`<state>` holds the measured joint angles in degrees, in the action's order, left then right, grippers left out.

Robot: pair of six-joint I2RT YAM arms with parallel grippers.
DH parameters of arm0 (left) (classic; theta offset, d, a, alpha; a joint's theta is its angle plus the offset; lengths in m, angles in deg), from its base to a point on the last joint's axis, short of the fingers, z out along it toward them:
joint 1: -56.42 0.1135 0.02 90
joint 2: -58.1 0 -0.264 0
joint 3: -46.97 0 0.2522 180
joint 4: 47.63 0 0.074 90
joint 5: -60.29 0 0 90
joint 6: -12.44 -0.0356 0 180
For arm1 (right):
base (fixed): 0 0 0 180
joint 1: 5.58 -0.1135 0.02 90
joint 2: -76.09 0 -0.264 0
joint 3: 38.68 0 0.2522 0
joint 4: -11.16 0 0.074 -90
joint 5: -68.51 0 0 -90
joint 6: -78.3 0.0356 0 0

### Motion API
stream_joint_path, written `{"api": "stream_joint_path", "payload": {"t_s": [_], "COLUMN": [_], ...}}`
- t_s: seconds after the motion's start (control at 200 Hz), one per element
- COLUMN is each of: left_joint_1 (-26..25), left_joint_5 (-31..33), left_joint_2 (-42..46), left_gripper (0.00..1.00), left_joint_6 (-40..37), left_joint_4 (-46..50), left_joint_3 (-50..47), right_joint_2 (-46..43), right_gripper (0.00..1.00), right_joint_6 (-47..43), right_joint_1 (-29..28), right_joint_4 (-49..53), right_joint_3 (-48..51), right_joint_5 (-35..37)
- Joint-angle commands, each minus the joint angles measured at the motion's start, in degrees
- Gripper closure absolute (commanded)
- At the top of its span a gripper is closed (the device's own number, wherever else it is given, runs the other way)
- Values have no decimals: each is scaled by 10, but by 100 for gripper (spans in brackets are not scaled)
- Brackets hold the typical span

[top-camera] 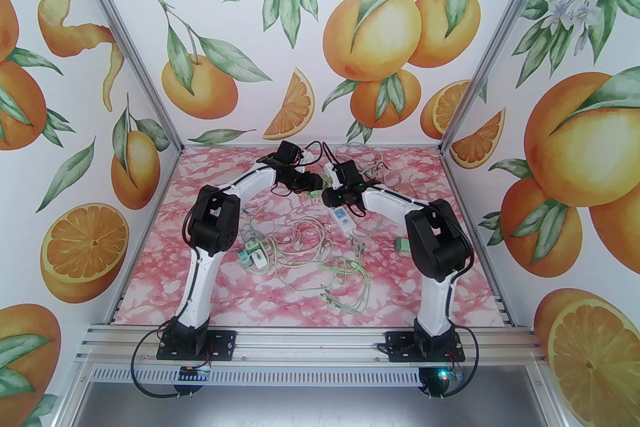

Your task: Pull the plug off the socket

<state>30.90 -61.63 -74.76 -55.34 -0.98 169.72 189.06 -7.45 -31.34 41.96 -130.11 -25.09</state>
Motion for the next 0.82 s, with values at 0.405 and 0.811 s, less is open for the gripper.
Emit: {"api": "stream_joint_path", "payload": {"t_s": [0.405,0.811], "left_joint_1": [-9,-18], "left_joint_5": [103,110], "left_joint_2": [-50,-47], "left_gripper": [50,50], "left_joint_6": [0,-5], "left_joint_4": [130,132], "left_joint_3": [36,34], "right_joint_2": [-3,-14], "right_gripper": [73,72], "right_joint_6": [27,21], "right_joint_1": [-2,-11], "right_joint_4": [-16,4], "right_joint_3": [-9,-21], "right_joint_5": [-27,-17]}}
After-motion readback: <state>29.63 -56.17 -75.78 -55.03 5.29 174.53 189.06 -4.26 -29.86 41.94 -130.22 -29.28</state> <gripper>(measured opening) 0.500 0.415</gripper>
